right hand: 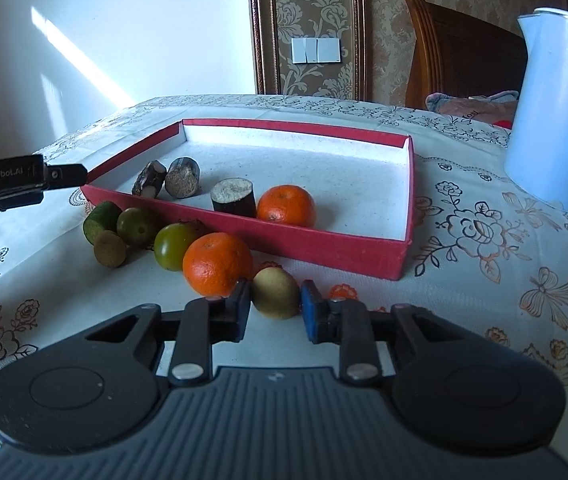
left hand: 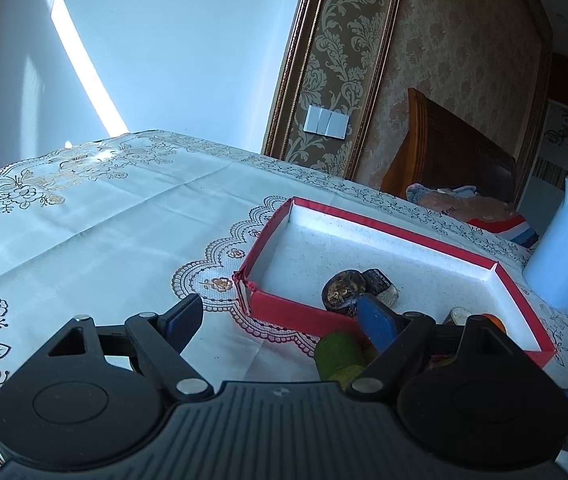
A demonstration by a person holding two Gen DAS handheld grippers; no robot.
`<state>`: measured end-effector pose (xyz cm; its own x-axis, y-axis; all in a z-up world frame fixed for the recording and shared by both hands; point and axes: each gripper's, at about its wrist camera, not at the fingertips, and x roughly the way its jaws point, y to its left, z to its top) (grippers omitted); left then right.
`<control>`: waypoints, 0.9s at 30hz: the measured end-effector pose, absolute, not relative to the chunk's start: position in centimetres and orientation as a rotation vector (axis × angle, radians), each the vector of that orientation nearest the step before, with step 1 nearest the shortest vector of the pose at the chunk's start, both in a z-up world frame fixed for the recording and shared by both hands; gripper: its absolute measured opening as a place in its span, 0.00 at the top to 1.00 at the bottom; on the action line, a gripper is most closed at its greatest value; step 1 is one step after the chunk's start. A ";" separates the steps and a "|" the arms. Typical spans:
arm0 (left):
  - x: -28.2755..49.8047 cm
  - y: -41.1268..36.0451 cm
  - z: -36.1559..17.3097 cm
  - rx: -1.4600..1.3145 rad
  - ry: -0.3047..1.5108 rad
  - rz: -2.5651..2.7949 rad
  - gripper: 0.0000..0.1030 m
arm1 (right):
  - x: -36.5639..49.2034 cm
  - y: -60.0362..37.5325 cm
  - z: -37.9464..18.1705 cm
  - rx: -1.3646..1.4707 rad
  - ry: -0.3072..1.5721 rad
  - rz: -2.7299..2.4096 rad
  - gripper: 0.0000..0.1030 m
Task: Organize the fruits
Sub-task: 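Move left gripper to green cucumber piece while right gripper lowers onto light brown round fruit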
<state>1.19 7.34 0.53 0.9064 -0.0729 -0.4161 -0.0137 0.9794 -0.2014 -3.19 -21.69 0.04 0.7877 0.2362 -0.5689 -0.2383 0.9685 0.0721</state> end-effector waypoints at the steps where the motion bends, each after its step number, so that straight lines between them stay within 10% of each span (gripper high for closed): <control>1: 0.9 7.2 0.5 -0.185 0.430 -0.028 0.18 | -3.1 -21.9 0.0 0.010 0.614 0.259 0.75; 27: 3.4 4.2 -0.9 -0.093 0.596 -0.044 0.17 | -3.0 -22.1 -0.1 0.028 0.614 0.264 0.75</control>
<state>3.40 4.24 -0.87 0.8269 -0.0686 -0.5582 0.0147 0.9948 -0.1005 -3.05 -22.11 -0.09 0.7850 0.2529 -0.5655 -0.2365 0.9661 0.1038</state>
